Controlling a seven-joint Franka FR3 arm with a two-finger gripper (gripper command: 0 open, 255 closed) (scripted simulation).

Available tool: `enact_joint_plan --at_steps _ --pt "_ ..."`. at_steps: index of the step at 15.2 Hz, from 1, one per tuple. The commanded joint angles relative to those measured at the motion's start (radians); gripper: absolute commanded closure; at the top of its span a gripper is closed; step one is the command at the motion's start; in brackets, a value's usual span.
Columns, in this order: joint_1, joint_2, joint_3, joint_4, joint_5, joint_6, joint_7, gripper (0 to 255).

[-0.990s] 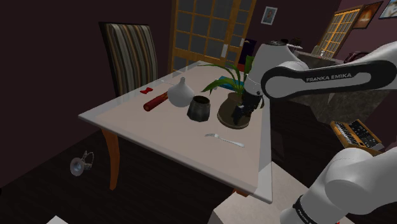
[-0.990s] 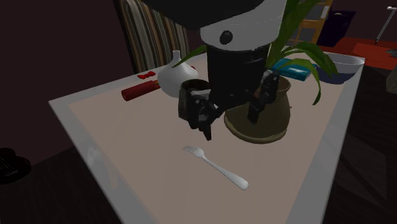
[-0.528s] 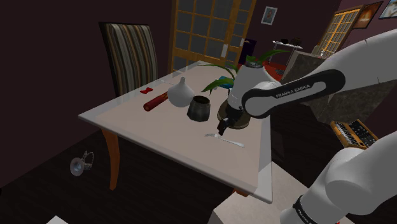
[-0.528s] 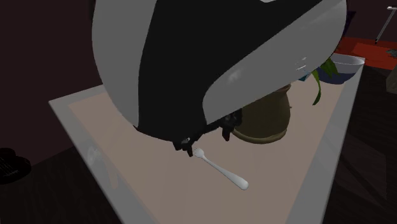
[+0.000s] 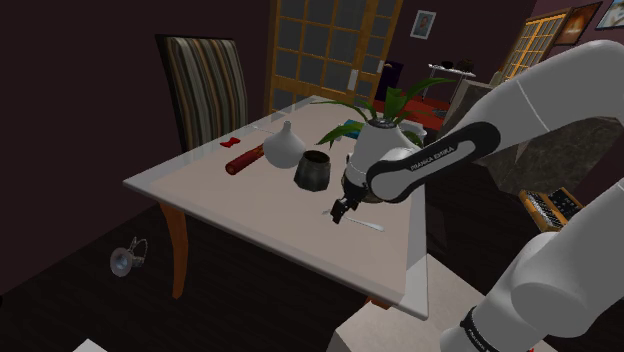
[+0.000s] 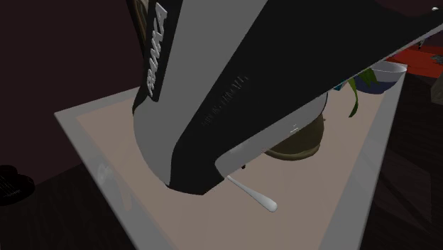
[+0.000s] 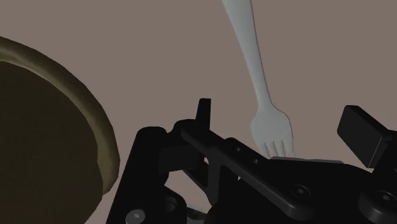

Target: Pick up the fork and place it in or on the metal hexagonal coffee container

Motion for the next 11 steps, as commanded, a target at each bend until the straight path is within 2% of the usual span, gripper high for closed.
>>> enact_joint_plan --at_steps 1,9,10,11 --pt "-0.004 0.027 0.000 -0.003 -0.011 0.030 0.008 0" --pt "-0.005 0.035 0.000 -0.004 -0.015 0.039 0.011 0" --pt "-0.005 0.035 0.000 -0.004 -0.015 0.039 0.011 255" --pt "-0.005 0.035 0.000 -0.004 -0.015 0.039 0.011 255"
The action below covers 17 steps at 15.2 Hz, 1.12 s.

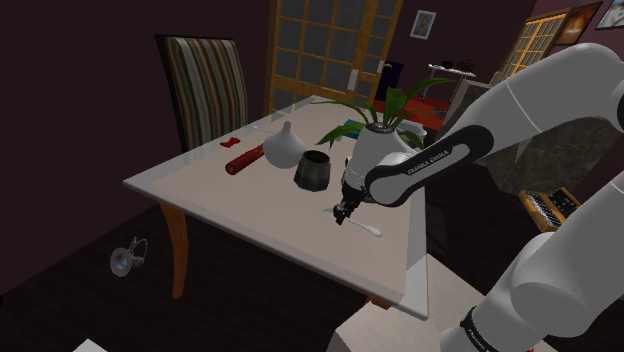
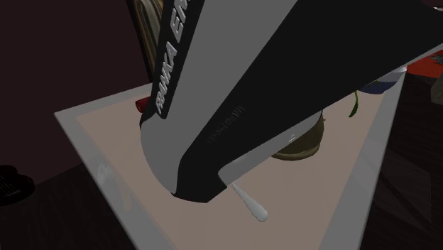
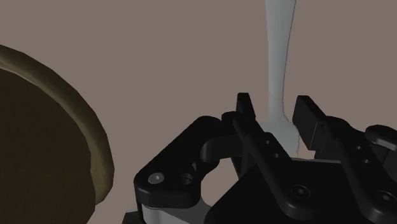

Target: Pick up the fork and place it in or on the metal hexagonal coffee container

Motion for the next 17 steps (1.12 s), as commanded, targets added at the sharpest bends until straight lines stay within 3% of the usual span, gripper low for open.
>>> enact_joint_plan --at_steps 1,8,17 --pt "0.000 0.000 0.000 0.000 0.000 0.000 0.000 255" --pt "0.000 0.000 0.000 0.000 0.000 0.000 0.000 255" --pt "0.013 -0.104 -0.005 0.036 0.045 -0.138 -0.041 255"
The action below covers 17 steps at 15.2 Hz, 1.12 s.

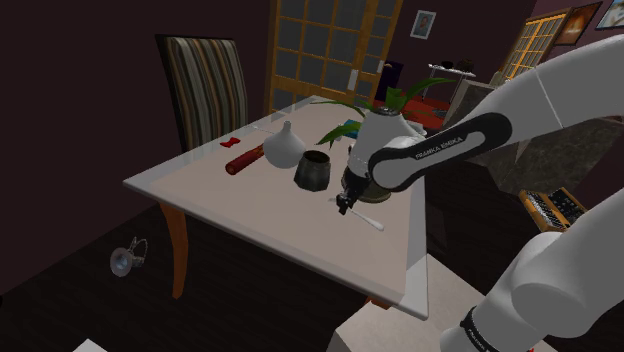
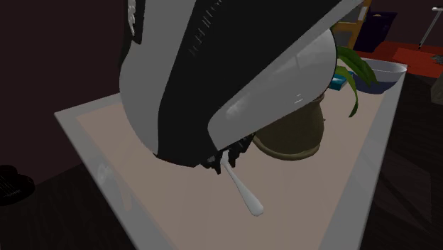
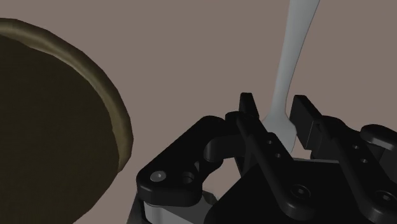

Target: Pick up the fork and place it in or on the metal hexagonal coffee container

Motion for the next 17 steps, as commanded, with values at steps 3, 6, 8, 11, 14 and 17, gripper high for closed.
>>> enact_joint_plan --at_steps 3,6,8,11,14,17 --pt "0.005 -0.043 -0.002 0.020 0.015 -0.063 -0.013 255" --pt "0.008 -0.070 -0.004 0.039 0.023 -0.108 -0.022 255" --pt "0.010 -0.087 -0.005 0.052 0.028 -0.138 -0.028 255" --pt "0.012 -0.110 -0.006 0.074 0.034 -0.183 -0.035 255" --pt "0.014 -0.130 -0.008 0.098 0.039 -0.227 -0.042 255" --pt "0.016 -0.148 -0.009 0.124 0.044 -0.271 -0.048 255"
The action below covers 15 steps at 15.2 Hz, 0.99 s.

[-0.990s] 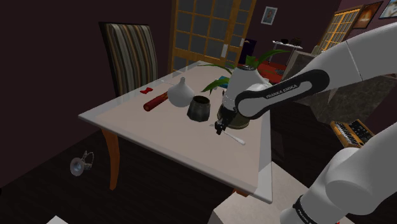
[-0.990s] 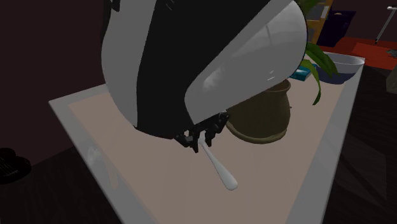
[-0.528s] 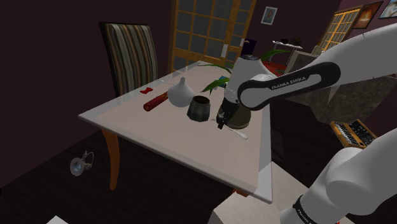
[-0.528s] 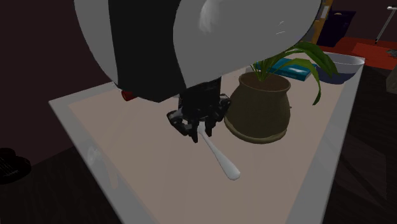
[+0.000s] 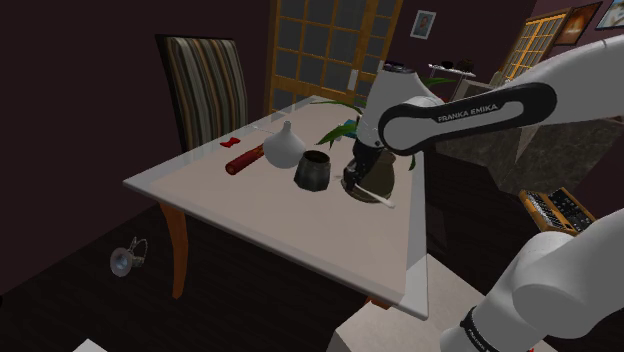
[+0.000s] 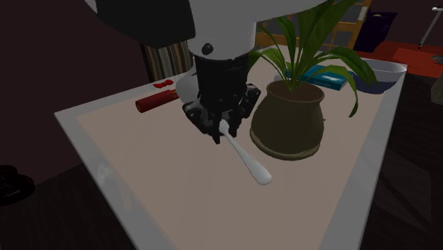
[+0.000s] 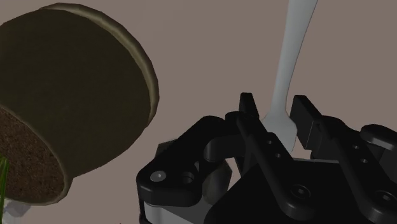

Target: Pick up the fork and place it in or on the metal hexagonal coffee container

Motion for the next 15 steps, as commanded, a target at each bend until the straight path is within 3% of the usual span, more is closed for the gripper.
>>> enact_joint_plan --at_steps 1,11,15 --pt "-0.001 -0.009 -0.003 0.018 0.002 -0.027 -0.007 255" --pt "0.002 -0.048 -0.006 0.111 0.011 -0.158 -0.022 255" --pt "-0.014 0.112 -0.020 0.250 -0.003 -0.136 -0.041 255"
